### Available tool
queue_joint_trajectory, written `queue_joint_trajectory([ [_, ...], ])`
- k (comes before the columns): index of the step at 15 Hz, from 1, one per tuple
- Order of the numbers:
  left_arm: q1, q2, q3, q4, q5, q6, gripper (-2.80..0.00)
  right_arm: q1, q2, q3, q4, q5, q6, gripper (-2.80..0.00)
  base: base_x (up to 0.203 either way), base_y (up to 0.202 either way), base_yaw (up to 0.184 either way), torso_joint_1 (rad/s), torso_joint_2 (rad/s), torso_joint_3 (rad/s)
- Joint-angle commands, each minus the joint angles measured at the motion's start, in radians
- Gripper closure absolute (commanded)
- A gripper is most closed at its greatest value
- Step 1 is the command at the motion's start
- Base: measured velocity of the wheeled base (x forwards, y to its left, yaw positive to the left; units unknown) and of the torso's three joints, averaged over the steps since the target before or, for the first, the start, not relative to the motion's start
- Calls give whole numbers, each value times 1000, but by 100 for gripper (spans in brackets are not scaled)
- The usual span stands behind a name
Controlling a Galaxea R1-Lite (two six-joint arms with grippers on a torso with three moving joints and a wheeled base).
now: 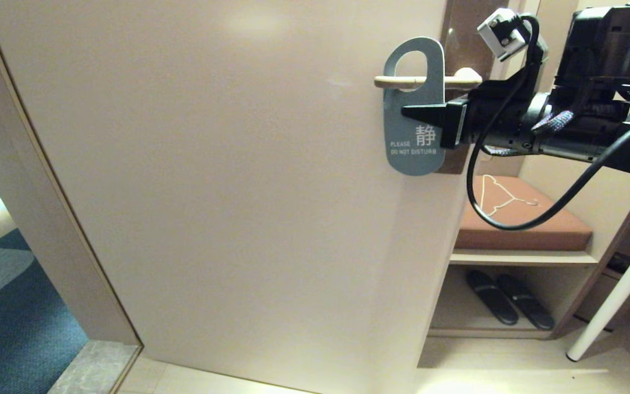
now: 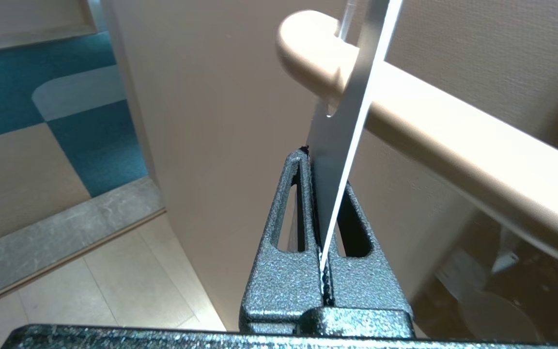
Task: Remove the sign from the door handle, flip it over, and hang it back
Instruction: Take down the sign
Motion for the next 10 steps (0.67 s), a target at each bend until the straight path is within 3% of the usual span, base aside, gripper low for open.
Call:
queue_joint_trajectory([
  [1,0,1,0,0,0,0,0,18,15,3,-5,1,-1,0,0,0,0,0,0,0],
  [10,0,1,0,0,0,0,0,62,87,28,-166,-34,-1,0,0,0,0,0,0,0],
])
